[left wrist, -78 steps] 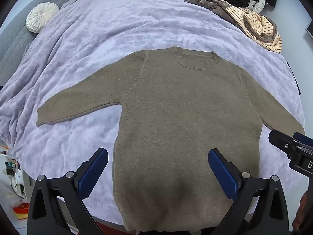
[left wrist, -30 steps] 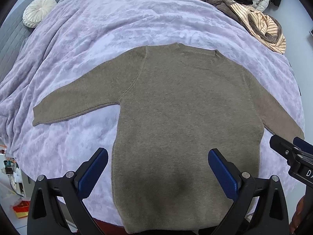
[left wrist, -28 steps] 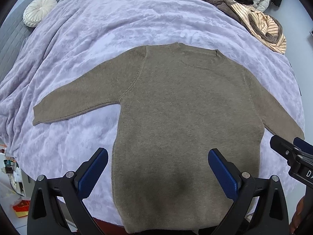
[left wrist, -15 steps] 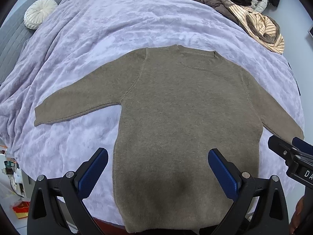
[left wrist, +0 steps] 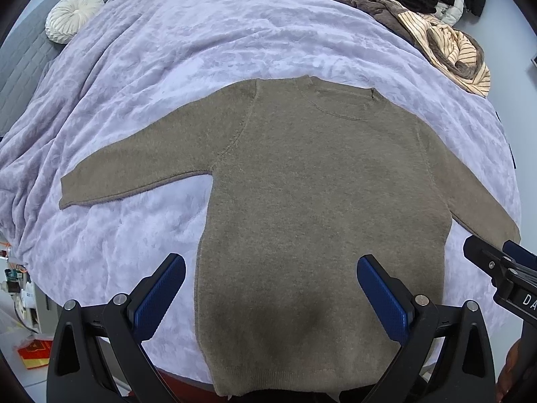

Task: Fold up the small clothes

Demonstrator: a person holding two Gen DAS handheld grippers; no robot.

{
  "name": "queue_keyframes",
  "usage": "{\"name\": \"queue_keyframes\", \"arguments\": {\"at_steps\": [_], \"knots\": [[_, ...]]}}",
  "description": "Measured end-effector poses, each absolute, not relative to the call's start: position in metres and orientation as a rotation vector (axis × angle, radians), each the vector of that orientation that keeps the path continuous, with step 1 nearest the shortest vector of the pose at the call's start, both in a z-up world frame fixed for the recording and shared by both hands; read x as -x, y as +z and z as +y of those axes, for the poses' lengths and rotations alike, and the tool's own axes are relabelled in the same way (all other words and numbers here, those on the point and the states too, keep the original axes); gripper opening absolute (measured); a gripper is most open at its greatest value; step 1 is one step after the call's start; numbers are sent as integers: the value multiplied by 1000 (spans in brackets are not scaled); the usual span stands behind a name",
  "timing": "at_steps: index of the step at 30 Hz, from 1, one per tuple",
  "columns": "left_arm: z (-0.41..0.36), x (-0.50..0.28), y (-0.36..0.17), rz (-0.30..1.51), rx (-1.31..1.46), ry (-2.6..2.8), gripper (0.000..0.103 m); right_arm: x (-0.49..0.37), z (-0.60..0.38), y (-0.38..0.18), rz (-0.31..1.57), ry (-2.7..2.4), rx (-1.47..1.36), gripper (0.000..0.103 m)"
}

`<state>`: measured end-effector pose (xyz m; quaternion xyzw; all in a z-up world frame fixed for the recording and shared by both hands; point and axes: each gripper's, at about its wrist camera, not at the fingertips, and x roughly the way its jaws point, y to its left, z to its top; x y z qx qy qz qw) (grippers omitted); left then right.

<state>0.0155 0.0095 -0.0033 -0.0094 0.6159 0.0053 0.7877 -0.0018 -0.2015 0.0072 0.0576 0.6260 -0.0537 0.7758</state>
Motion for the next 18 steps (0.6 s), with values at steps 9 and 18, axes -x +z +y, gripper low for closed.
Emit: {"name": "queue_keyframes", "arguments": {"at_steps": [9, 18], "knots": [[11, -14, -2, 1326, 22, 15, 103, 1, -203, 8, 1359, -124, -121, 102], [17, -10, -3, 1330, 37, 23, 103, 2, -202, 7, 1361, -123, -116, 102]]}}
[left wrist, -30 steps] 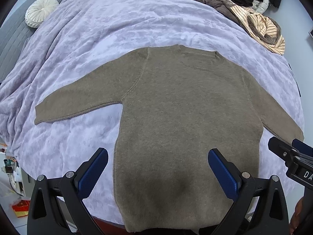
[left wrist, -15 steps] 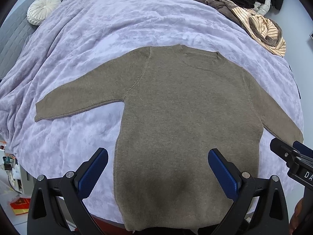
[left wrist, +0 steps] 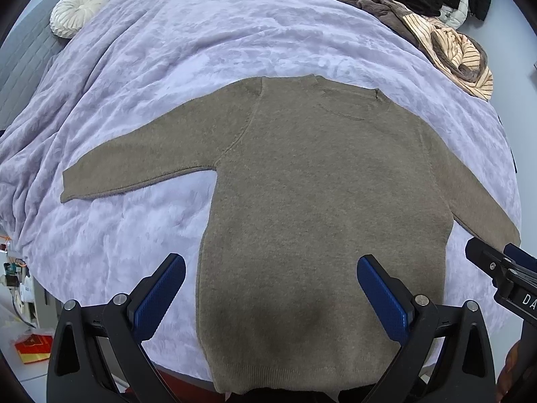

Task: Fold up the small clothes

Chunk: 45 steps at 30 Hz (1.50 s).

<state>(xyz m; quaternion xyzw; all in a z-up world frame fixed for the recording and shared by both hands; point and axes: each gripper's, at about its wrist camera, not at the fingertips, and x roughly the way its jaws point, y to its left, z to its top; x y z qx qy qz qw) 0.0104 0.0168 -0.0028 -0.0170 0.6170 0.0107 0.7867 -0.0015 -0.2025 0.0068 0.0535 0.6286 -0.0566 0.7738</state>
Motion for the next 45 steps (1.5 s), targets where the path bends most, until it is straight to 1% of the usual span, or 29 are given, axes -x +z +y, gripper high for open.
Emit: {"name": "queue_keyframes", "arguments": {"at_steps": [33, 45], "knots": [[27, -18, -27, 1384, 68, 38, 103, 0, -219, -10, 1415, -177, -141, 102], [47, -24, -40, 1412, 88, 36, 103, 2, -206, -16, 1423, -192, -138, 102]]}}
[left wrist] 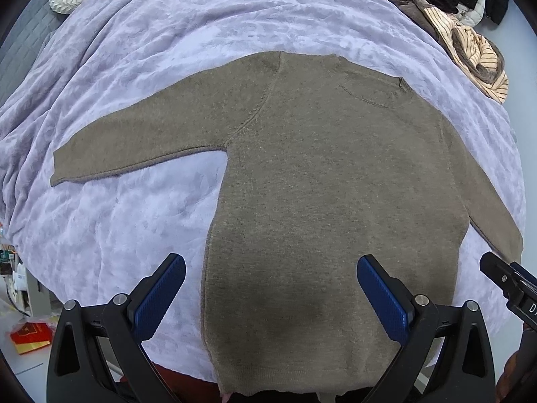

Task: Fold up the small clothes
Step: 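Grasp a sweater sleeve cuff with the left tool and fold it across the body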

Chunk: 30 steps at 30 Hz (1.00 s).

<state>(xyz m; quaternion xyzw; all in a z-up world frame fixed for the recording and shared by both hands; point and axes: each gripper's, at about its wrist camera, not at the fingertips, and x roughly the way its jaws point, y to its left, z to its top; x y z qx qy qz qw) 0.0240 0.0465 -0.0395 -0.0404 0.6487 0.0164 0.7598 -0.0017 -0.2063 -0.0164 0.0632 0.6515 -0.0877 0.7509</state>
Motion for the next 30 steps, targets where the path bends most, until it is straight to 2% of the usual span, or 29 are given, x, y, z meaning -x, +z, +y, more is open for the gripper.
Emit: {"name": "queue_keyframes", "arguments": {"at_steps": [9, 16, 30], "knots": [[85, -26, -54, 1433, 92, 40, 103, 6, -170, -35, 1439, -192, -198, 102], [143, -34, -76, 1422, 179, 35, 103, 5, -122, -43, 1433, -140, -142, 102], [375, -71, -171, 1184, 703, 304, 103, 21, -45, -77, 1511, 4, 52, 102]]}}
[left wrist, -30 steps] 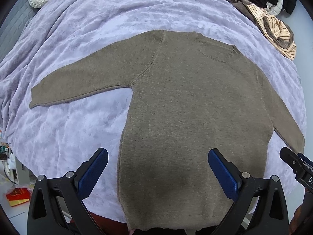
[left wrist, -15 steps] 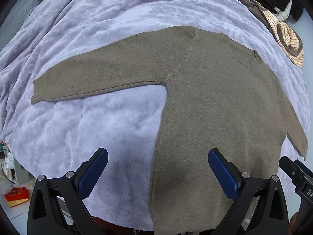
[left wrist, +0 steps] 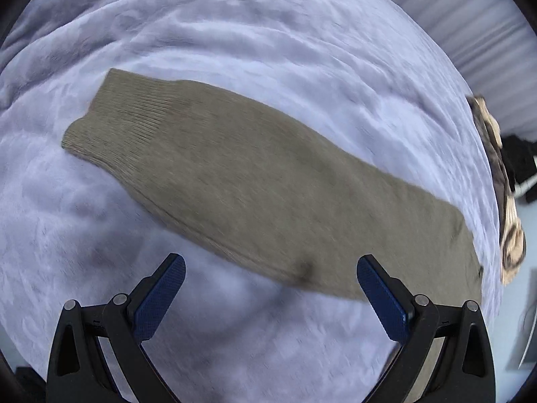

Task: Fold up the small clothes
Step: 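Grasp a sweater sleeve cuff with the left tool and fold it across the body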

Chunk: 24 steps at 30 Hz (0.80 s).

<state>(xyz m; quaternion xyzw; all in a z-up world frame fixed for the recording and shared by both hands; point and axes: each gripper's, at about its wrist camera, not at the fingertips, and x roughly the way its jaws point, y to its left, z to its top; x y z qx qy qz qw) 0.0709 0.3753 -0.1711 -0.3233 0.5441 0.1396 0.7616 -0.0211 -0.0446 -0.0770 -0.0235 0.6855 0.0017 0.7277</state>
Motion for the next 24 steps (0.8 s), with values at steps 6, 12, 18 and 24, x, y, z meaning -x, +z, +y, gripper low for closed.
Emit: {"name": "queue_keyframes", "arguments": {"at_steps": [6, 12, 18, 24], "knots": [[419, -85, -198, 1157, 711, 444, 63, 33, -45, -89, 1554, 5, 54, 102], [402, -91, -165, 1052, 602, 357, 9, 36, -59, -96, 1570, -2, 27, 102], [315, -116, -75, 879, 462, 94, 9, 33, -81, -90, 1540, -1, -30, 102], [167, -153, -19, 824, 369, -222, 9, 25, -123, -80, 1492, -38, -87, 102]]}}
